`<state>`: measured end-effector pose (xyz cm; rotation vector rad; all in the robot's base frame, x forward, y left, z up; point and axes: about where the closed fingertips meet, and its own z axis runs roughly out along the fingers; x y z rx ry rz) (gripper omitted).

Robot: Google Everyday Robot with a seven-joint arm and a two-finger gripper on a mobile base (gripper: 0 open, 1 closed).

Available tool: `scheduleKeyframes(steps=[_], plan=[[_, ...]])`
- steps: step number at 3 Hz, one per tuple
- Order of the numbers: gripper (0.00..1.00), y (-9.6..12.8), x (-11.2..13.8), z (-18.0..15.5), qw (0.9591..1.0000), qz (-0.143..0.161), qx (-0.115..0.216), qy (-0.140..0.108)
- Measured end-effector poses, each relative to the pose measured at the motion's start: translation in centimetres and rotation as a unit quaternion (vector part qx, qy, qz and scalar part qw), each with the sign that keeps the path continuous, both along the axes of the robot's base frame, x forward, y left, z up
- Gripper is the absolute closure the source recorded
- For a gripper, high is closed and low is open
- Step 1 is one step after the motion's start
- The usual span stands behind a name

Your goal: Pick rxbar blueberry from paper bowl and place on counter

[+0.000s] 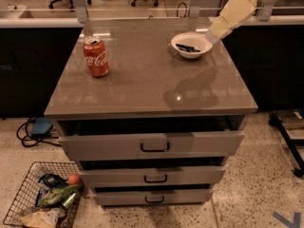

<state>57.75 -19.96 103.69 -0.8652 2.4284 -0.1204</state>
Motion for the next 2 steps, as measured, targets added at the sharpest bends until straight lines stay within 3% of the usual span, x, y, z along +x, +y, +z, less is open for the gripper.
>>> scheduleKeyframes(steps=[1,2], plan=[[0.00,0.0,0.0,0.0,1.0000,0.000,0.000,0.000],[0.00,0.3,1.6,0.2,0.9998,0.006,0.015,-0.009]])
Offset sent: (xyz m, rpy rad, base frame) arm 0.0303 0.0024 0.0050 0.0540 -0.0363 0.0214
